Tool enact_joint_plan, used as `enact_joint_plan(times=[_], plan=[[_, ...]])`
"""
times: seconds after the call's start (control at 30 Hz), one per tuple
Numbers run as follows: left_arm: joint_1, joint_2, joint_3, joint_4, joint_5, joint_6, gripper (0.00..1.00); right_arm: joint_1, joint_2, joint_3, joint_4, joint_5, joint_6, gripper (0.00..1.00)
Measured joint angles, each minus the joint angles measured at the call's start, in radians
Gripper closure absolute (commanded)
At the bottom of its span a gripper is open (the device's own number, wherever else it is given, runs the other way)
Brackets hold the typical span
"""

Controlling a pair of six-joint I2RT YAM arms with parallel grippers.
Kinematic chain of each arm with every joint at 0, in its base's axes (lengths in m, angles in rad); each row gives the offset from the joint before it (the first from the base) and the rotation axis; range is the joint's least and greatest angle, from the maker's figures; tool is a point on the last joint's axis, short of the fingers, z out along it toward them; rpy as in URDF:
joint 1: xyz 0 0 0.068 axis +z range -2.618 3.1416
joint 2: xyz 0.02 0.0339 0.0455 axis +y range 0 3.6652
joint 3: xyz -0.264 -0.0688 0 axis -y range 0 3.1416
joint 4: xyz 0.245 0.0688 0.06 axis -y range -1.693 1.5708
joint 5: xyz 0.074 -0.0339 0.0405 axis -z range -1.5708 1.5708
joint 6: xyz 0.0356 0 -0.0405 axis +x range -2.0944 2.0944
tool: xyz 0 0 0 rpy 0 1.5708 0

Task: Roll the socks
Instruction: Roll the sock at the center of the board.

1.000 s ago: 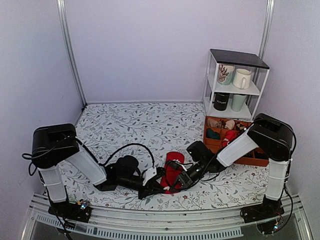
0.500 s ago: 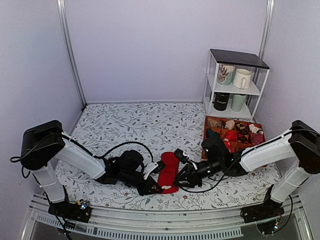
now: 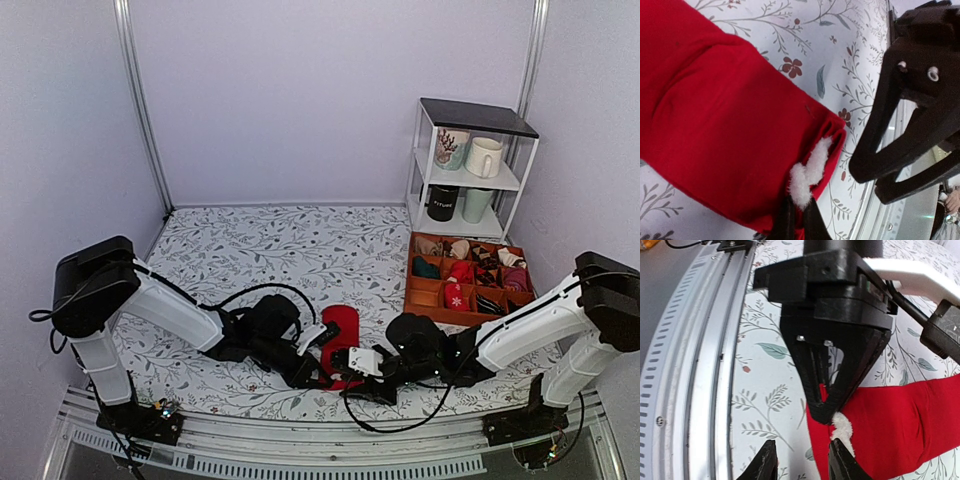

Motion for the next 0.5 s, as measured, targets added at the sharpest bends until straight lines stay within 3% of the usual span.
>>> enact_joint_plan(times=[0.37, 0.5], plan=[[0.0, 0.0, 0.0, -0.001, 0.005, 0.004, 1.0, 0.002, 0.069, 0.021, -0.024, 0.089, 0.009, 0.67], [0.0, 0.0, 0.0, 0.0, 0.005, 0.008, 0.99, 0.006, 0.087, 0.026, -0.018, 0.117, 0.034, 0.84]])
